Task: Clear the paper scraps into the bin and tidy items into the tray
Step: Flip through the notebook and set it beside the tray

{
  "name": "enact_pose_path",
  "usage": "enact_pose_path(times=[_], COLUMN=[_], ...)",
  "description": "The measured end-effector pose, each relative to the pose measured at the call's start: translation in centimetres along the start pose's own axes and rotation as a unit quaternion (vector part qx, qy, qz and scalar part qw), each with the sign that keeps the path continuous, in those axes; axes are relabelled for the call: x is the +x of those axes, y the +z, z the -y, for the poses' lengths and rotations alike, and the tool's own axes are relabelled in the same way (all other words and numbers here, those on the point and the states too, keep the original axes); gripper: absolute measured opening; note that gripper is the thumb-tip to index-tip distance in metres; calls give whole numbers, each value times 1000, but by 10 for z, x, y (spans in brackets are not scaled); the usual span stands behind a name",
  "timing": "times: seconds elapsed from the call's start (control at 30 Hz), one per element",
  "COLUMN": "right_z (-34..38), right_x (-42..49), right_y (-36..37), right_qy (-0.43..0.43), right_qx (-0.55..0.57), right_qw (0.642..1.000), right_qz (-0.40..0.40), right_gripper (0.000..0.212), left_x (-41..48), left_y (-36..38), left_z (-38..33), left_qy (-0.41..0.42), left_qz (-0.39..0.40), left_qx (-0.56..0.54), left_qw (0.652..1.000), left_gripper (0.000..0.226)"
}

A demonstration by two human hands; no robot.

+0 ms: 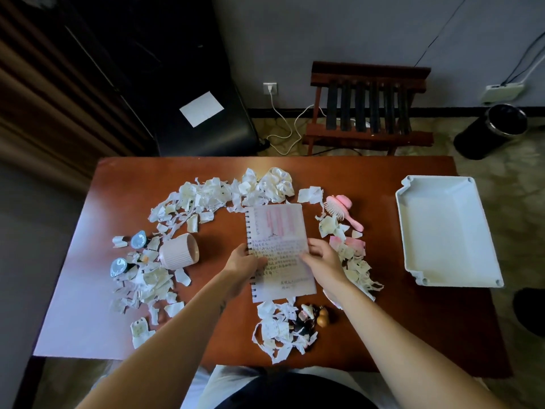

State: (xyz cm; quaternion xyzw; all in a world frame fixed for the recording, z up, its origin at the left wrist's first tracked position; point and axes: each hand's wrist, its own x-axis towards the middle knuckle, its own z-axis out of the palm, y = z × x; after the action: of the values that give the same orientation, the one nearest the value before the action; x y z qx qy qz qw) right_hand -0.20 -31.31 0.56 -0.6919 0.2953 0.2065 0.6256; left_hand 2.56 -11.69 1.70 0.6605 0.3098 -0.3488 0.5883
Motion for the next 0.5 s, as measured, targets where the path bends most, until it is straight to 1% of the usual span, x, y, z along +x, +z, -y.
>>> enact_pose_path(times=[0.1,0.2,0.3,0.4,0.5], right_z=[1,-1,-2,-4,-12], right_x=[-10,-18,-32,-46,-61], right_y=[-16,-37,-63,-91,-118], right_qy=[-10,-18,-31,-41,-41], right_qx=[15,33,41,58,74], right_qw=[999,998,995,989,984], right_qz=[-29,-58,-90,-126,-156], right_gripper=[25,32,30,27,27], left_x=[-8,-13,-20,-31,-39], left_y=[15,34,57,84,109], left_z=[-8,-16,-21,-25,-28], left_qy=[21,42,68,87,76], left_qz=[24,42,70,85,128], left_qx=[22,70,111,110,101], left_qw=[999,996,989,986,984], left_gripper=[41,43,46,48,48])
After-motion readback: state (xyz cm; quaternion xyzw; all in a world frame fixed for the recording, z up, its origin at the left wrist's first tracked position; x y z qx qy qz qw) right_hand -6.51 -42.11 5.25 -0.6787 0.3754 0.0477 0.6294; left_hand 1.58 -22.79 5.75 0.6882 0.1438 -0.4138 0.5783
